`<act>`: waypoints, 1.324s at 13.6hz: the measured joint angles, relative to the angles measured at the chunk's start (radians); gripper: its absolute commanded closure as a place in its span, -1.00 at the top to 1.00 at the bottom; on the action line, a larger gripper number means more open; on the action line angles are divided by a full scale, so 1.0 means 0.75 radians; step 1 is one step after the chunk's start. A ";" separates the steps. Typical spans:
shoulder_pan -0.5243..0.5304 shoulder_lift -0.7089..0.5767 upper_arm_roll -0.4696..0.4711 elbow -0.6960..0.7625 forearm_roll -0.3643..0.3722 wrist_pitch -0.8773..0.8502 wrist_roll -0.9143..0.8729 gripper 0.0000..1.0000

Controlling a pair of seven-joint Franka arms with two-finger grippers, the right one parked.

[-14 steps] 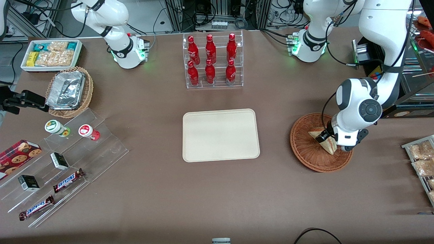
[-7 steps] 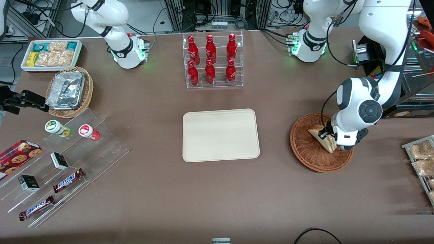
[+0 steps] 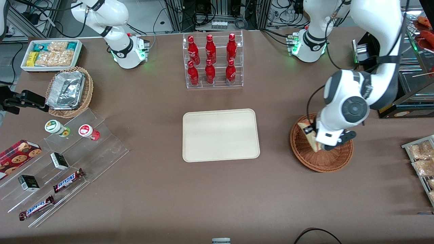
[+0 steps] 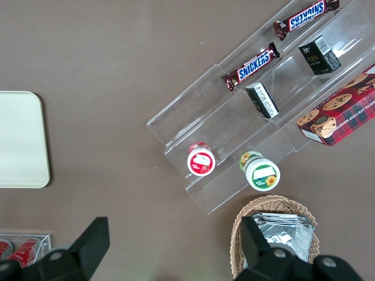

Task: Place sandwich from basket to tray
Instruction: 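Lift the sandwich and carry it over the cream tray, then lower the sandwich onto the tray and open the left gripper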

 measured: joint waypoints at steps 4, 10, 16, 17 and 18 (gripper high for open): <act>-0.178 0.039 -0.006 0.051 -0.006 0.000 0.000 -1.00; -0.412 0.230 -0.009 0.271 -0.025 0.002 -0.002 -1.00; -0.593 0.515 -0.010 0.559 -0.054 0.016 -0.106 -1.00; -0.616 0.554 -0.010 0.590 -0.054 0.036 -0.129 -1.00; -0.636 0.588 -0.010 0.616 -0.054 0.064 -0.155 -1.00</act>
